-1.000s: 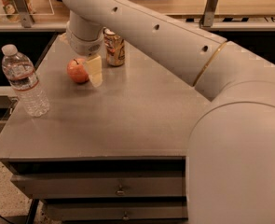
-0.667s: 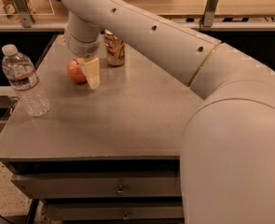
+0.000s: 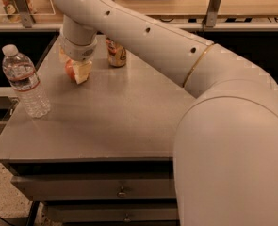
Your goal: Pick apple
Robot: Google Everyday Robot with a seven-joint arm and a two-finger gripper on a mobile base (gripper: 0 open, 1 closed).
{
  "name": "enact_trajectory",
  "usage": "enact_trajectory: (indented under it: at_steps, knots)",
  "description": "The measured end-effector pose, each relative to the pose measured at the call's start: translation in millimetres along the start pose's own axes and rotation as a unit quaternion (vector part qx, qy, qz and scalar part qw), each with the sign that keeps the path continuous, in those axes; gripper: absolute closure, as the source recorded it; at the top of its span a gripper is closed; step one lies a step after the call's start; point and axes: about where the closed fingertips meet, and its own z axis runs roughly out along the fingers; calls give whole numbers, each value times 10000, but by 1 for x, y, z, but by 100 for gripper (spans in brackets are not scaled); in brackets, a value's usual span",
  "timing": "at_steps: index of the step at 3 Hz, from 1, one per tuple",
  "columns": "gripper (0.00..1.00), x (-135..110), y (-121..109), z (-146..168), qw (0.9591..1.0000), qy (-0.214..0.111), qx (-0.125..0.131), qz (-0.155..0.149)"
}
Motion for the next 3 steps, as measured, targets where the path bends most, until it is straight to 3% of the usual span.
enact_trajectory:
  at_steps: [2,3]
  knots:
    - [89,-3,-3,-6,9999,-69,-16,114]
    - [100,-6,-9,-26,9997,-118,169,89]
